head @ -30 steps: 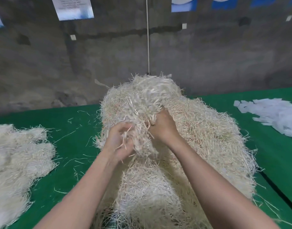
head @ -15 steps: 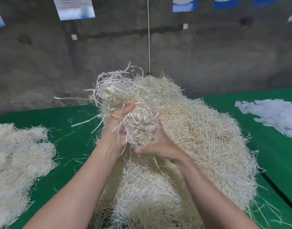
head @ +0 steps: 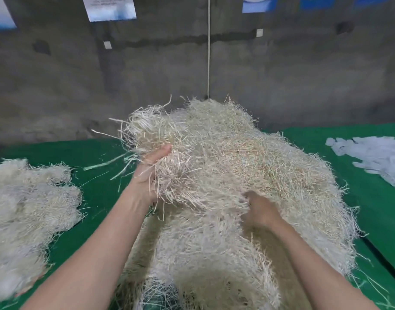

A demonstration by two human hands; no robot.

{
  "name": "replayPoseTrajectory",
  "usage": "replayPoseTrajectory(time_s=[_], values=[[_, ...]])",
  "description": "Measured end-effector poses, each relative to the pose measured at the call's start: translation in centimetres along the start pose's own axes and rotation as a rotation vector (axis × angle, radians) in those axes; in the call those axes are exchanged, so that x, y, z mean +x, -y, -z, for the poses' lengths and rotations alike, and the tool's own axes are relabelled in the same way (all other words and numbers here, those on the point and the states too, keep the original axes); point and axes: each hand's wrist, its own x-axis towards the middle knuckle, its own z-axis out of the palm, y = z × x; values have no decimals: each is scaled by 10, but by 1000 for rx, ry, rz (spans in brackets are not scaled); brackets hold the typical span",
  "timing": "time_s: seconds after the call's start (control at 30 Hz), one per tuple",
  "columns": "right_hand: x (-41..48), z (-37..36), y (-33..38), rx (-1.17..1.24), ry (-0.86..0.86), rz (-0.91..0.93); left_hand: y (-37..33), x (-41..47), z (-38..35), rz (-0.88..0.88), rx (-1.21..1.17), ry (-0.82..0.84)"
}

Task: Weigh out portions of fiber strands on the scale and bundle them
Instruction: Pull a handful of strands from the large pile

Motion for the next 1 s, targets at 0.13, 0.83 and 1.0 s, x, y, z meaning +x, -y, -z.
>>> replayPoseTrajectory(time_s=[0.13,0.83,1.0], values=[[-17,39,53,-91,48,333,0,-9,-9,-70,44,35],[22,4,47,245,-374,111,21,70,44,-573,1399,-334],[0,3,51,0,-399,186,25,84,58,-291,908,-365]])
